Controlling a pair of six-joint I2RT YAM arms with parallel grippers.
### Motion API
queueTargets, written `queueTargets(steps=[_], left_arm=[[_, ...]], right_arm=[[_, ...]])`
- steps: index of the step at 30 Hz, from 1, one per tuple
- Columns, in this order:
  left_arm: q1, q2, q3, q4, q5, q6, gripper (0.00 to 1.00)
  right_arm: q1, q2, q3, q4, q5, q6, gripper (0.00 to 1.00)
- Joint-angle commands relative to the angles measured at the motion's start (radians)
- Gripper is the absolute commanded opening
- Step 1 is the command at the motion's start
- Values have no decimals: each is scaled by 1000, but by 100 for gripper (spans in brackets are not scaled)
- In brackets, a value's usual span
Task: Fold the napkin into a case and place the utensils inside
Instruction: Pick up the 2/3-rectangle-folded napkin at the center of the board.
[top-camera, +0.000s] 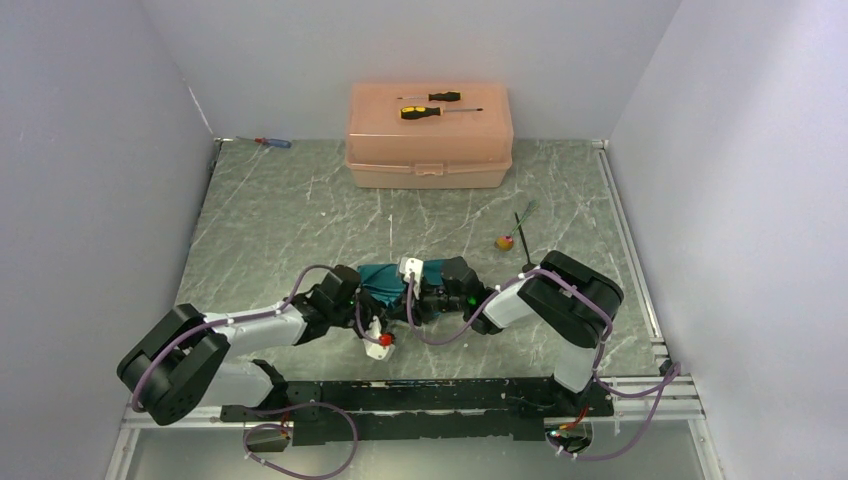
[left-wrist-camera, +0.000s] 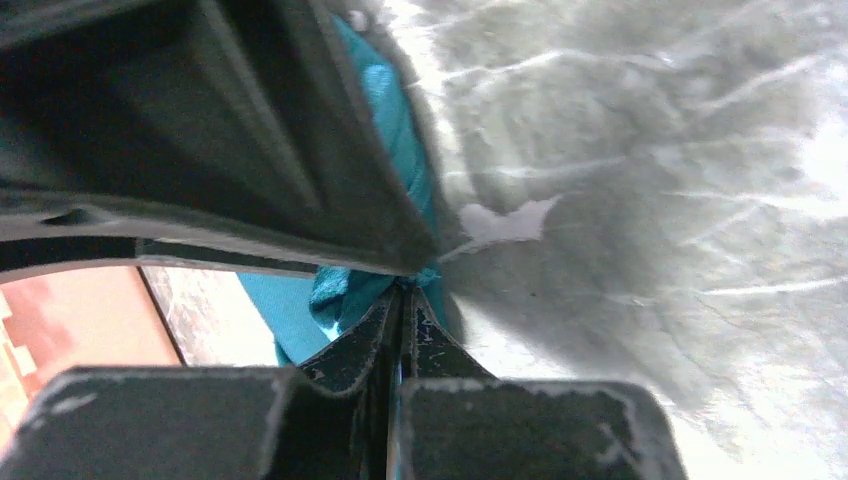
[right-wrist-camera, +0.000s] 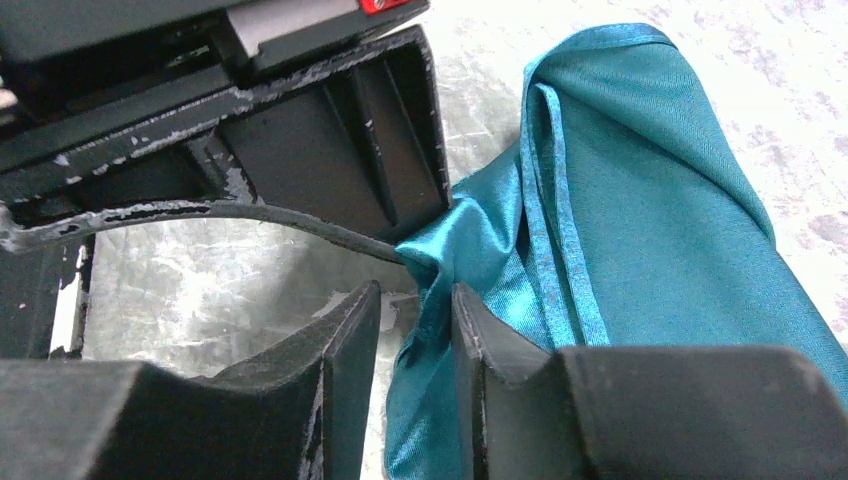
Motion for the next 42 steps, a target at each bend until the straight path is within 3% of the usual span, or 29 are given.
queueTargets(steps=[1, 7, 17, 26, 36, 42], left_arm=[[-10, -3, 70, -46, -27, -160, 3], [-11, -21, 103, -120, -12, -225, 3], [-12, -19, 95, -105, -45, -262, 3], [-11, -1, 132, -105, -91, -362, 3], [-13, -6, 134, -72, -88, -416, 3], [-11, -16, 139, -78, -94, -429, 3]], right_arm=[[-3, -4, -12, 60, -17, -41, 36], [-3, -18, -17, 59, 30, -76, 37], [7, -31, -19, 41, 59, -141, 40], [59, -10, -35, 111, 121, -138, 42], [95, 37, -54, 256, 328, -129, 42], [97, 75, -36, 288, 323, -140, 41]])
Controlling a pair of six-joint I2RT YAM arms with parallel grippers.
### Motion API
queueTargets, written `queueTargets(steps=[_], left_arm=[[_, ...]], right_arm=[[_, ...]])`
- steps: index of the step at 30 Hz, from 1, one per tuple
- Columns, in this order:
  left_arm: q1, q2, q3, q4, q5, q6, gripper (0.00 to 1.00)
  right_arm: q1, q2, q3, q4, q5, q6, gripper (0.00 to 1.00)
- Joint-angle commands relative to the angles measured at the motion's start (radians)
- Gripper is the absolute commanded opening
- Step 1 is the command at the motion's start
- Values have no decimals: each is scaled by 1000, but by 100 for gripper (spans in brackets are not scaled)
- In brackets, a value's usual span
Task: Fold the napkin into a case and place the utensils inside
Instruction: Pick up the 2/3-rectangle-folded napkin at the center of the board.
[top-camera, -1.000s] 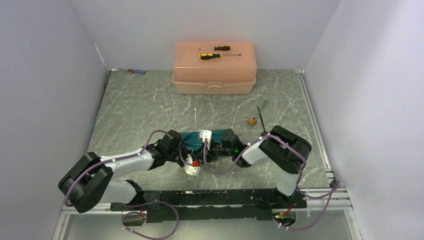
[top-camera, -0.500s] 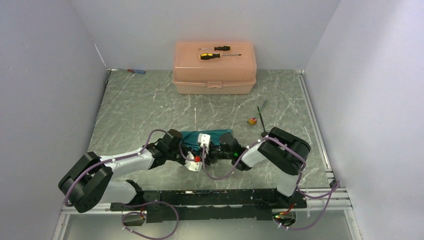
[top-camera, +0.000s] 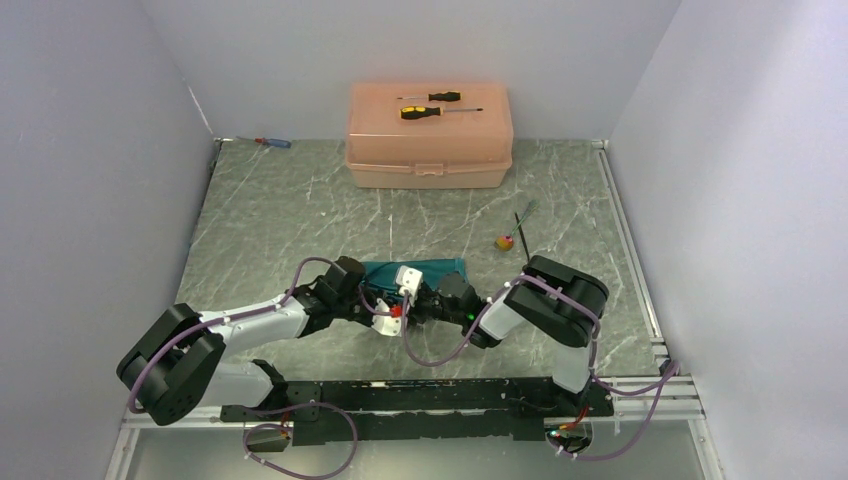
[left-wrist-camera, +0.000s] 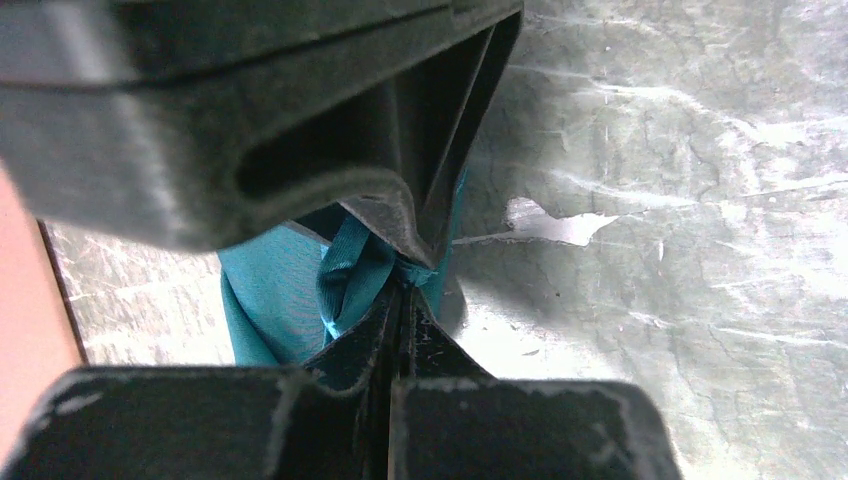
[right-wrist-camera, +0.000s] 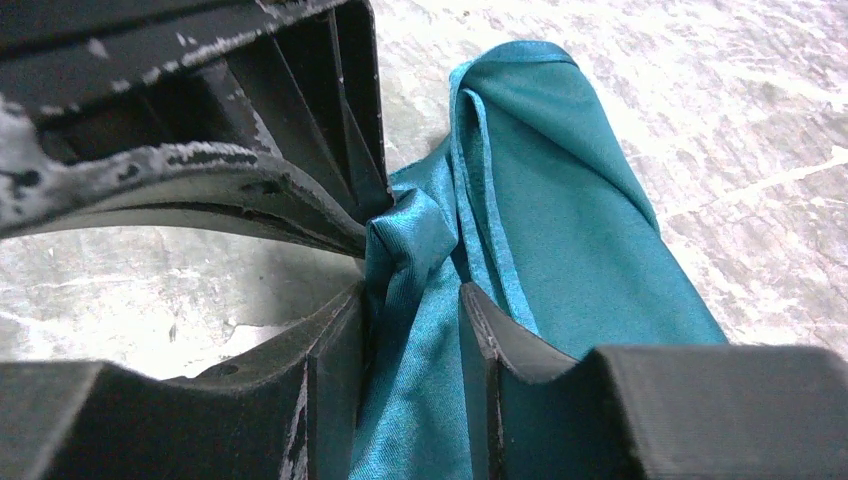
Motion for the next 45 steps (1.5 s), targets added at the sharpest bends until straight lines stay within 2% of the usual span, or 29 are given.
queueTargets(steps=[1, 9, 20, 23, 25, 28, 29, 31, 34, 45], left_arm=[[-3, -15, 34, 24, -2, -39, 3], [-3, -21, 36, 19, -14, -64, 3], [-2, -28, 58, 19, -31, -106, 3], [-2, -38, 52, 12, -30, -108, 3], [-3, -46, 49, 7, -33, -109, 9], [-3, -67, 44, 5, -46, -123, 20], [-3, -77, 43, -8, -51, -131, 25], [-3, -109, 31, -39, -56, -134, 35], [-2, -144, -1, -39, -55, -117, 40], [-3, -40, -10, 81, -86, -87, 36]], right_arm=[[5, 27, 16, 96, 0, -13, 41], [5, 38, -14, 101, -129, 21, 43], [37, 65, 11, 112, 40, -45, 42], [40, 67, 1, 140, 89, -42, 37], [40, 73, -8, 173, 109, -31, 29], [39, 81, -10, 194, 113, -15, 11], [39, 85, -14, 208, 111, -6, 8], [39, 92, -18, 225, 109, 7, 7], [39, 94, -20, 235, 91, 19, 8], [34, 97, -35, 229, 30, 52, 9]])
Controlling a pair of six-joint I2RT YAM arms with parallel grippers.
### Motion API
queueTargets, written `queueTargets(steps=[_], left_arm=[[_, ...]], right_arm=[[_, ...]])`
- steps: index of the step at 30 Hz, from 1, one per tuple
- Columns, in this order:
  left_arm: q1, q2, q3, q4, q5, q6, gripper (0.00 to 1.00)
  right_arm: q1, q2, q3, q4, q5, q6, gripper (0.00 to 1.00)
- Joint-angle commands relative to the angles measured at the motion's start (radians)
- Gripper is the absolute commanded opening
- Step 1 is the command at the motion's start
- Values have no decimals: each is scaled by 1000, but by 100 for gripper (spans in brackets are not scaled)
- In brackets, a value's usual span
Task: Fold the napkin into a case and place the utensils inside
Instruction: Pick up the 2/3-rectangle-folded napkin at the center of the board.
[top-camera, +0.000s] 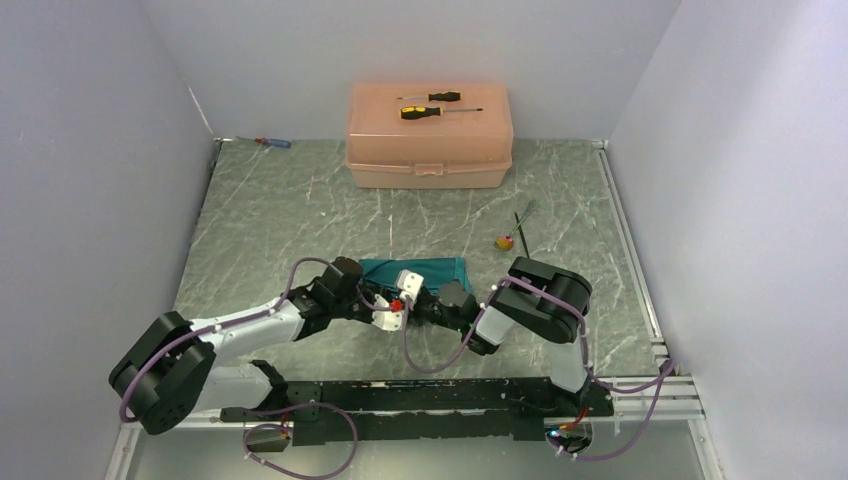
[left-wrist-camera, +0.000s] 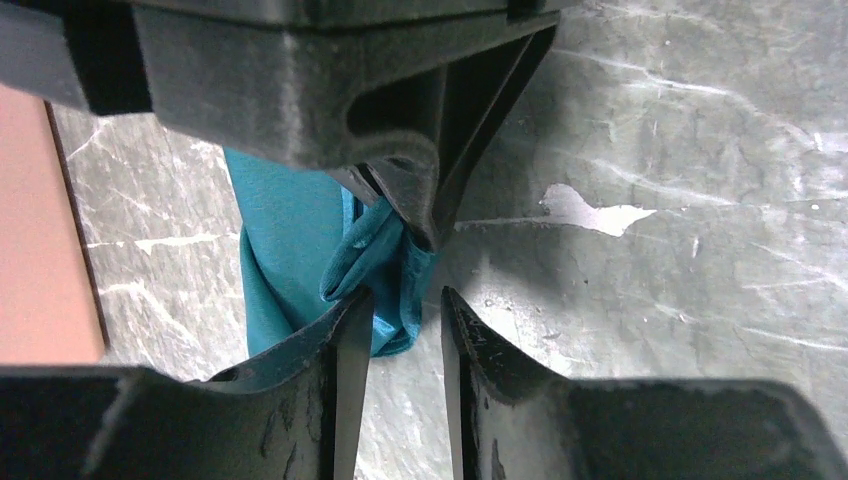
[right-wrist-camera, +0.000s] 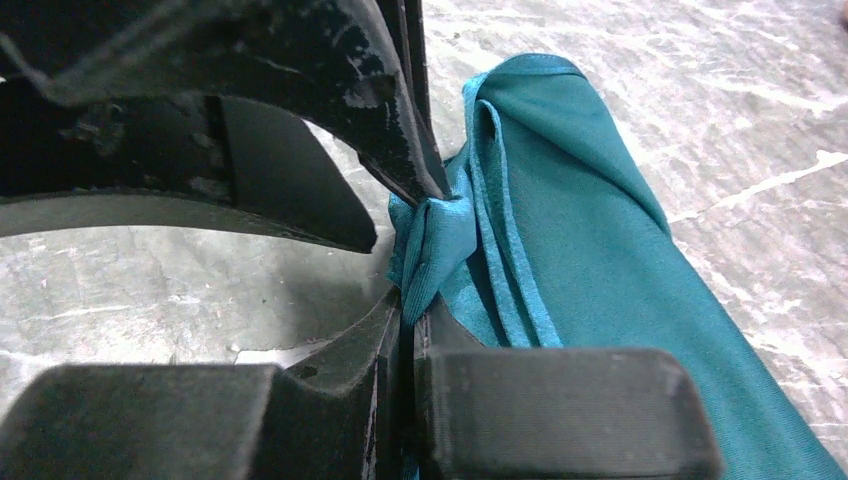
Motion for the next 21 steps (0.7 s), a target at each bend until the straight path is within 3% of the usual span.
queueTargets(steps=[1, 21], left_arm=[[3, 31, 0, 86, 2, 0, 36], [-25, -9, -61, 87, 24, 51, 34]], right_arm=[[-4, 8, -15, 46, -43, 29, 10], [-47, 41, -2, 97, -103, 136, 14]])
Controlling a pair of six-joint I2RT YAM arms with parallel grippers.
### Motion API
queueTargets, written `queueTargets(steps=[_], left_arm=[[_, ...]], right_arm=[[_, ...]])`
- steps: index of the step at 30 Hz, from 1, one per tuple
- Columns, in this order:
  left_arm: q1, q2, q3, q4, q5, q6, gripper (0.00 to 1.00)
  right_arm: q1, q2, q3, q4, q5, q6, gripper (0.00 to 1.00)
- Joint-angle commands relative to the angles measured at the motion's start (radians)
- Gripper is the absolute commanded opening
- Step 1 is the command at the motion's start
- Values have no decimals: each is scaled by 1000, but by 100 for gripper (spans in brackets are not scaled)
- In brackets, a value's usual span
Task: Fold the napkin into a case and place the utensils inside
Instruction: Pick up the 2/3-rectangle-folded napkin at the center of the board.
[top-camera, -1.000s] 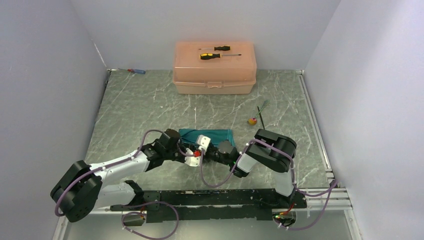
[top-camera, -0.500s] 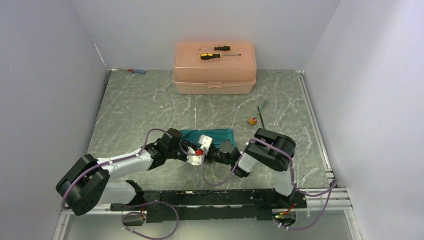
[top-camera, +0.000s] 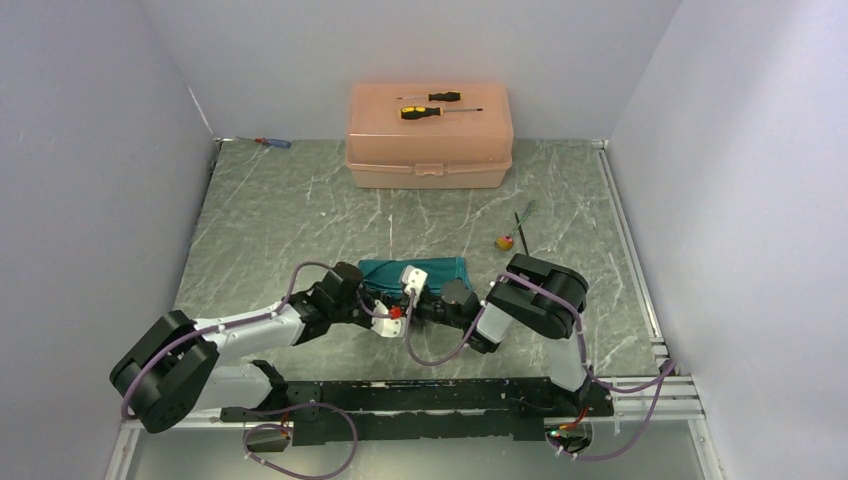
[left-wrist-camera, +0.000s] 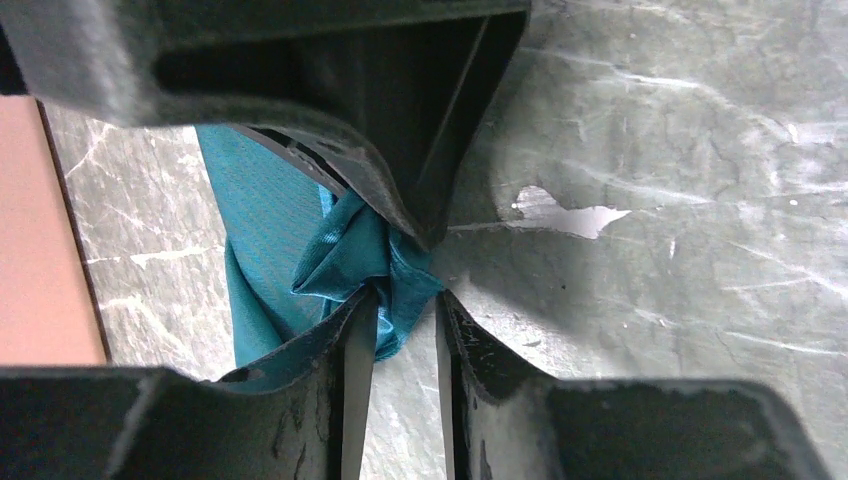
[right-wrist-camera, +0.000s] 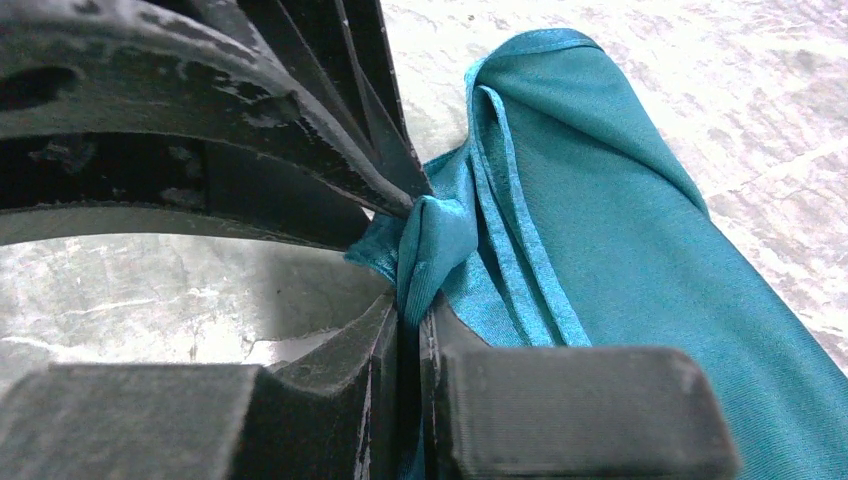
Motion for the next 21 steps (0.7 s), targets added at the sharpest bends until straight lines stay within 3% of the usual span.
queueTargets(steps=[1, 12, 18, 21], left_arm=[[-8, -34, -25, 30, 18, 19, 34], [-16, 36, 2, 101, 5, 4, 33], [-16, 24, 24, 68, -29, -31, 5], [-16, 17, 55, 18, -46, -83, 3]], right_arm=[[-11, 10, 5, 61, -36, 33, 14], [-15, 6, 3, 56, -54, 42, 14], [-16, 7, 1, 50, -66, 46, 23], [-16, 9, -2, 50, -65, 48, 31]])
